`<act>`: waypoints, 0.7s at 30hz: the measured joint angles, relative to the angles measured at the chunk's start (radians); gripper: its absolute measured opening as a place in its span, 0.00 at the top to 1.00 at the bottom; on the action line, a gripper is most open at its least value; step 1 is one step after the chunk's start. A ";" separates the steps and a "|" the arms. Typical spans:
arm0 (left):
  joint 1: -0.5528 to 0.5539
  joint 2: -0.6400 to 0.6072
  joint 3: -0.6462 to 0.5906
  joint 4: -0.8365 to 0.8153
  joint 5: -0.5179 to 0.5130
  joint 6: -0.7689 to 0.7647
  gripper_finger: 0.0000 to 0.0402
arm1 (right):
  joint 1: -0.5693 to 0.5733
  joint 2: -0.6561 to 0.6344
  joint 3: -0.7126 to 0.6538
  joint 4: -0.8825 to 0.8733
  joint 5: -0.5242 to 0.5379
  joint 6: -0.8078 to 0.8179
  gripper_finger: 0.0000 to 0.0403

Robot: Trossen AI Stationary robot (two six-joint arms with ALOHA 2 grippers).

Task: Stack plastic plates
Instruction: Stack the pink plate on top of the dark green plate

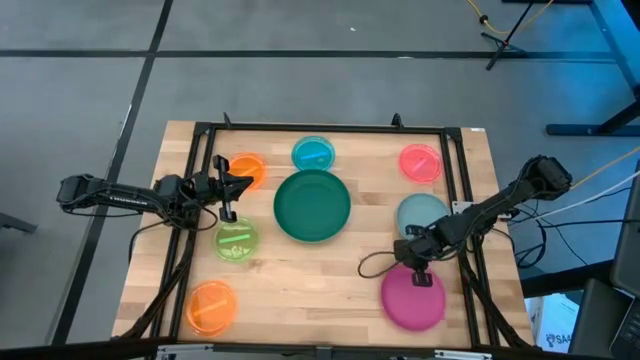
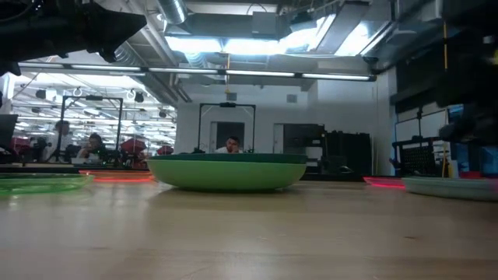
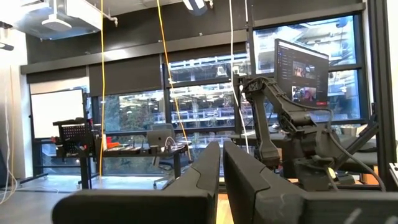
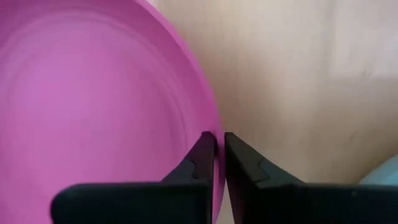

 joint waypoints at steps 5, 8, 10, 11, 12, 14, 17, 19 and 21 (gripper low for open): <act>0.000 0.000 0.000 0.000 -0.002 0.000 0.97 | -0.080 0.000 0.000 0.112 0.000 0.013 0.99; 0.000 0.000 0.000 0.000 -0.002 0.000 0.97 | -0.130 0.000 0.000 0.164 0.004 0.014 0.99; 0.000 0.000 0.000 0.000 -0.002 0.000 0.97 | -0.163 0.000 0.000 0.201 0.005 0.018 0.98; 0.000 0.000 0.000 0.000 -0.002 0.000 0.97 | -0.181 0.000 0.000 0.219 0.005 0.018 0.98; 0.000 0.000 0.000 0.000 -0.003 0.000 0.97 | -0.198 0.000 0.000 0.241 0.005 0.018 0.98; 0.000 0.000 0.000 0.000 -0.008 0.000 0.97 | -0.238 0.000 0.000 0.301 0.004 0.017 0.98; 0.000 0.000 0.000 0.000 -0.024 0.000 0.97 | -0.290 0.000 0.000 0.406 0.005 0.017 0.98; 0.000 0.000 0.000 0.000 -0.024 0.000 0.97 | -0.321 0.000 0.000 0.474 0.004 0.017 0.98; 0.000 0.000 0.000 0.000 -0.024 0.000 0.97 | -0.348 0.000 0.000 0.537 0.005 0.017 0.98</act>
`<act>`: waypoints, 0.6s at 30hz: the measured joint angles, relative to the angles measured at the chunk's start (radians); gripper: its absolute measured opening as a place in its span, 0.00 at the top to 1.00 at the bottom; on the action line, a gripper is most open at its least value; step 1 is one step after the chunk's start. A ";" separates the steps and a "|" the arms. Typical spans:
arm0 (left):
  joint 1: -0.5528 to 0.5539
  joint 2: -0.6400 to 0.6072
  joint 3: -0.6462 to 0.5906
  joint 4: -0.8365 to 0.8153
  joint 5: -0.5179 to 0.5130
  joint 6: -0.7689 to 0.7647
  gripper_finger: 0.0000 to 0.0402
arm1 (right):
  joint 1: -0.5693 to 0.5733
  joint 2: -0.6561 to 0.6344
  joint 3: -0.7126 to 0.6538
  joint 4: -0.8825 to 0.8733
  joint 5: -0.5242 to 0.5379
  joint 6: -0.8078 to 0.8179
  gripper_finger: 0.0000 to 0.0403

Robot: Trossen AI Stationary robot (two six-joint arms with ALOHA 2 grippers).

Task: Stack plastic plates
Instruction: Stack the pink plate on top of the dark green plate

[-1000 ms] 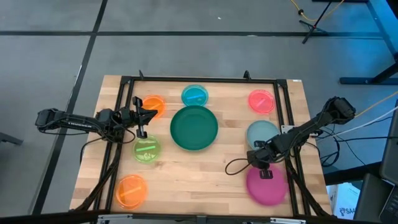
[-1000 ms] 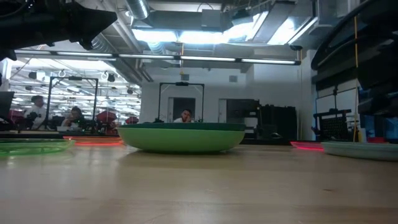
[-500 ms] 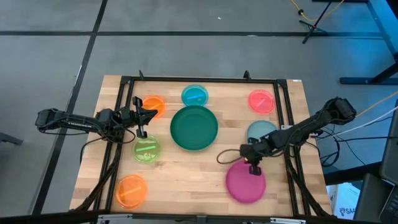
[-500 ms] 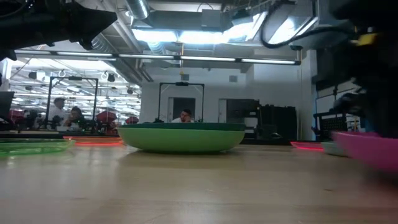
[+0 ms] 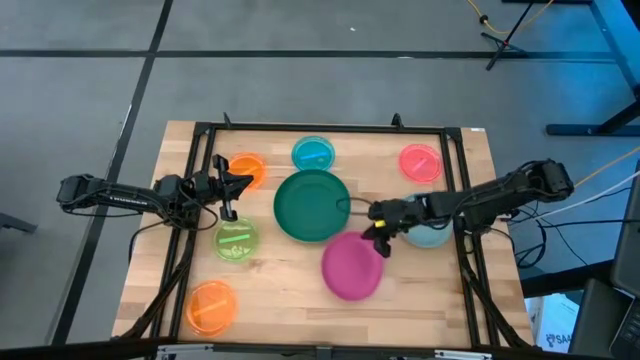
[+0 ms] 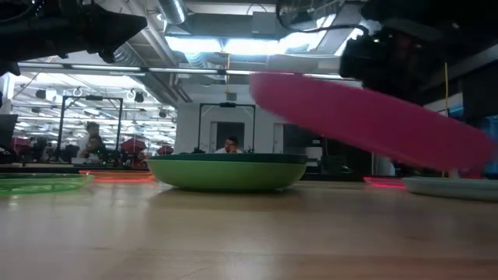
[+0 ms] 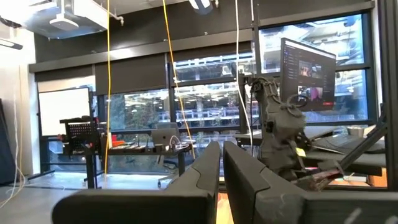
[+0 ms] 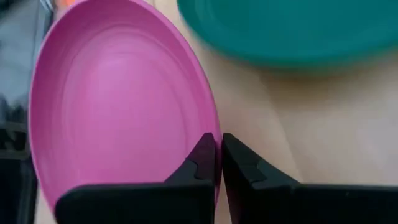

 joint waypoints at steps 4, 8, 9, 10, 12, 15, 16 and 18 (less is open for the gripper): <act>0.000 0.000 0.000 0.000 0.000 0.000 0.97 | -0.052 0.000 0.000 0.117 0.050 -0.004 0.98; 0.000 0.000 0.000 0.000 0.000 0.000 0.97 | -0.119 0.000 0.000 0.212 0.100 -0.005 0.98; 0.000 0.000 0.000 0.000 0.000 0.000 0.97 | -0.137 0.000 0.000 0.232 0.102 -0.005 0.98; 0.000 0.000 0.000 0.000 0.000 0.000 0.97 | -0.153 0.000 0.000 0.251 0.102 -0.005 0.98; 0.000 0.000 0.000 0.000 0.000 0.000 0.97 | -0.190 0.000 0.001 0.275 0.102 -0.005 0.98; 0.000 0.000 0.000 0.000 0.000 0.000 0.97 | -0.240 0.000 0.007 0.286 0.101 -0.005 0.98; 0.000 0.000 0.000 0.000 0.000 0.000 0.97 | -0.256 0.000 0.010 0.291 0.101 -0.006 0.98; 0.000 0.000 0.000 0.000 0.000 0.000 0.97 | -0.285 0.000 0.018 0.293 0.104 -0.005 0.98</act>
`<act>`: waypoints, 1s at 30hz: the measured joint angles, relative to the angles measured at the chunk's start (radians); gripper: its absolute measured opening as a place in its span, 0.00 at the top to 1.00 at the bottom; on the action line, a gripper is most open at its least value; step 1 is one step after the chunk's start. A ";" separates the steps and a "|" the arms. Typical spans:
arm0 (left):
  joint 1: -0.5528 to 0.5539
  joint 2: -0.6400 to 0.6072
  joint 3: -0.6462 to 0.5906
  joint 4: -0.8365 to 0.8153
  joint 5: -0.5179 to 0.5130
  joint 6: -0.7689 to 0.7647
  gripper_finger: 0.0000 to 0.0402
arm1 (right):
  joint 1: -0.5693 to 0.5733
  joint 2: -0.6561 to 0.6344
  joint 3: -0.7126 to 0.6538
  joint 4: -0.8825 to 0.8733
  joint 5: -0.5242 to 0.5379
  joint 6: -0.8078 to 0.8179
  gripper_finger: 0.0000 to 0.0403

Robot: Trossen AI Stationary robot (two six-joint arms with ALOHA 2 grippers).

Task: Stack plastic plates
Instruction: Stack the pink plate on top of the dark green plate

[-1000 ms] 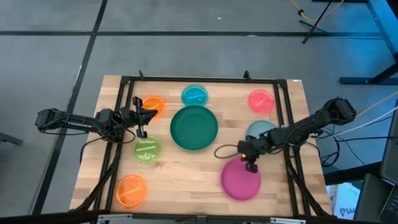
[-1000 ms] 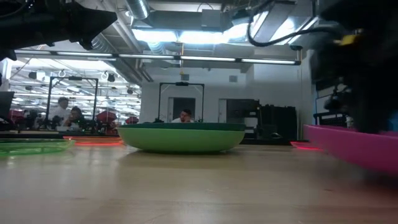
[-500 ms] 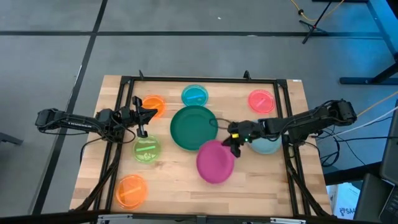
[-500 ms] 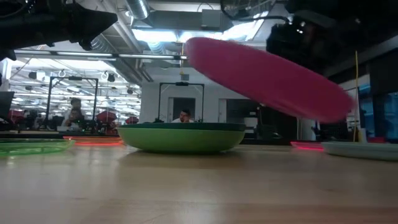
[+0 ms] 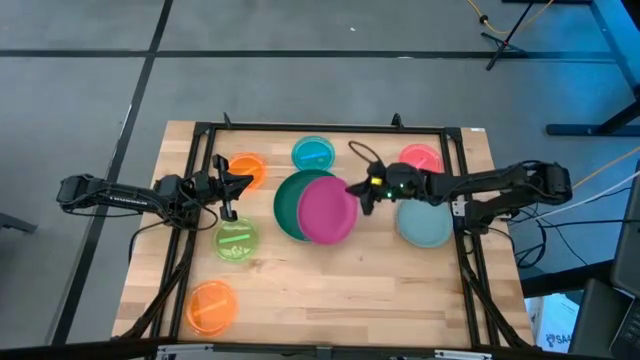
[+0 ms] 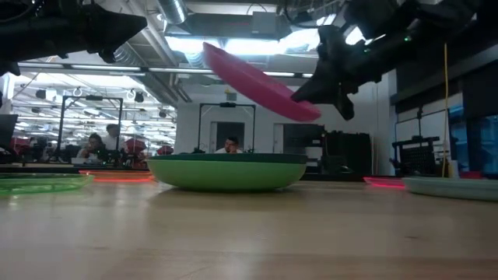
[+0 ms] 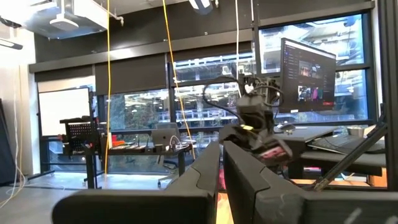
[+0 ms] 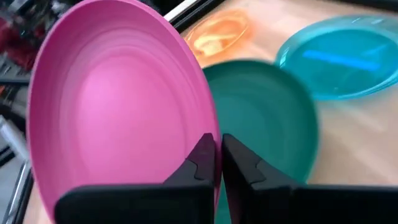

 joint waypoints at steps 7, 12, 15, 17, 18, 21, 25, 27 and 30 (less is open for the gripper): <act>0.000 0.000 0.000 0.000 0.005 0.000 0.97 | -0.039 0.076 0.073 0.002 0.020 -0.037 0.98; 0.000 0.000 0.000 0.000 0.001 0.000 0.97 | -0.036 0.185 0.159 -0.010 0.003 -0.103 0.98; 0.000 0.000 0.000 0.001 0.001 0.000 0.97 | -0.036 0.239 0.204 -0.044 0.000 -0.112 0.98; 0.000 0.000 0.000 0.000 0.001 0.000 0.97 | -0.036 0.272 0.227 -0.067 0.019 -0.131 0.98; 0.000 0.000 0.000 0.000 0.000 0.000 0.97 | -0.036 0.286 0.234 -0.075 0.030 -0.135 0.98; 0.000 0.000 0.000 0.000 0.000 0.000 0.97 | -0.036 0.331 0.250 -0.075 0.047 -0.155 0.98; 0.000 0.000 0.000 0.000 0.000 0.000 0.97 | -0.036 0.378 0.253 -0.071 0.057 -0.159 0.98; 0.000 0.000 0.000 0.000 0.001 -0.001 0.97 | -0.036 0.396 0.253 -0.069 0.057 -0.158 0.98; 0.000 0.000 0.000 0.000 0.002 -0.001 0.97 | -0.036 0.414 0.254 -0.062 0.057 -0.157 0.98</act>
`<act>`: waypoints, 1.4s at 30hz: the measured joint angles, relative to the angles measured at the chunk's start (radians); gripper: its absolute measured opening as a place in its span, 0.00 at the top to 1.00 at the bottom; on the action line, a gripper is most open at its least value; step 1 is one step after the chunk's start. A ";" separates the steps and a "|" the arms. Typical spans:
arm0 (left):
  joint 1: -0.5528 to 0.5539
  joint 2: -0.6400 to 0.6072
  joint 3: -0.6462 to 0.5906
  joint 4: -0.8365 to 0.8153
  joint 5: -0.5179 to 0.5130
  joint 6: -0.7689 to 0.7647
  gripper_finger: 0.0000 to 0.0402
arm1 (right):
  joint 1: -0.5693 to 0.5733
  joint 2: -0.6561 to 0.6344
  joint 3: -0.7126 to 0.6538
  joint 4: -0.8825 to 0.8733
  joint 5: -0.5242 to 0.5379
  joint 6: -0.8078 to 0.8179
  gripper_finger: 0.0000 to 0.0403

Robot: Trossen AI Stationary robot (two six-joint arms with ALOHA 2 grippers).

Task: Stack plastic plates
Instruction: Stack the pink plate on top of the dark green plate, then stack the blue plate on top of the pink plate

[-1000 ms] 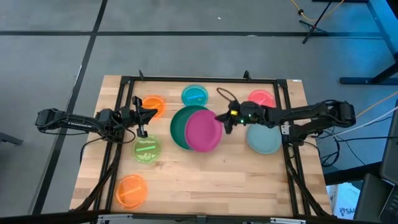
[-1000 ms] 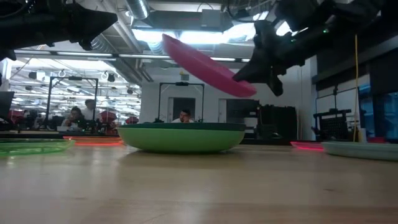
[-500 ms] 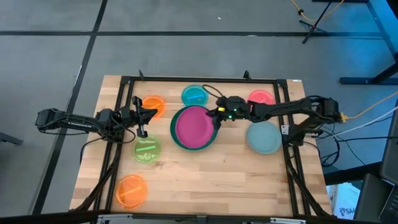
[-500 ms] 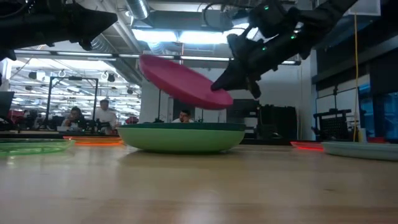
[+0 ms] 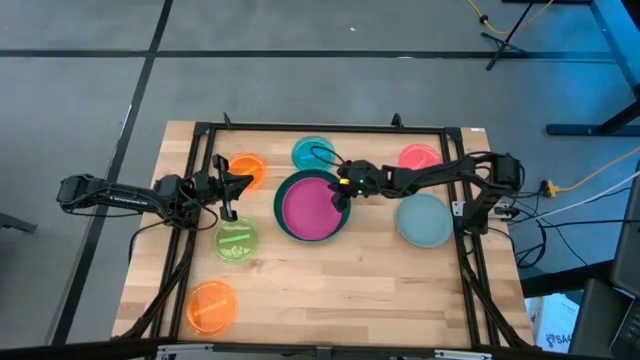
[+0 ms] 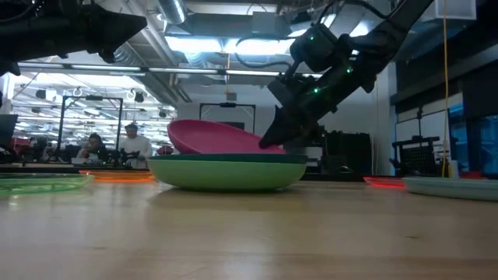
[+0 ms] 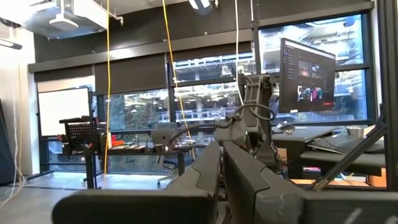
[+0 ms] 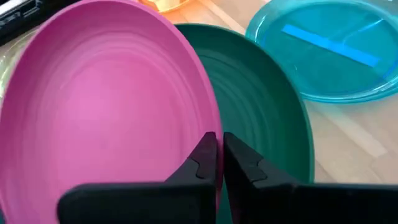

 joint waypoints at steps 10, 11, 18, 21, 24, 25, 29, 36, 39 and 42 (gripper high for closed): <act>0.000 0.000 0.000 0.000 0.003 -0.001 0.97 | 0.000 0.012 0.001 0.010 0.026 0.000 0.98; 0.000 0.000 0.000 0.000 0.003 -0.001 0.97 | 0.000 0.012 0.001 0.010 0.026 -0.002 0.98; 0.000 0.000 0.000 0.000 0.002 -0.001 0.97 | 0.000 0.012 0.001 0.006 0.033 -0.022 0.98; 0.000 0.000 0.000 0.000 0.002 -0.001 0.97 | 0.000 0.012 0.001 0.006 0.037 -0.025 0.96; 0.000 0.000 0.000 0.000 0.002 -0.001 0.97 | 0.000 0.012 0.001 0.005 0.034 -0.026 0.89; 0.000 0.000 0.000 0.000 0.002 -0.001 0.97 | 0.000 0.012 0.001 0.005 0.033 -0.026 0.86; 0.000 0.000 0.000 0.000 0.002 -0.001 0.97 | 0.000 0.012 0.001 0.005 0.027 -0.041 0.77; 0.000 0.000 0.000 0.000 0.002 0.000 0.97 | 0.001 -0.016 0.000 -0.018 0.026 -0.172 0.71; 0.000 0.000 0.000 0.000 0.001 0.000 0.97 | 0.011 -0.056 -0.001 -0.094 0.026 -0.184 0.71; 0.000 0.000 0.000 0.000 -0.001 0.000 0.97 | 0.035 -0.123 -0.001 -0.170 0.038 -0.205 0.72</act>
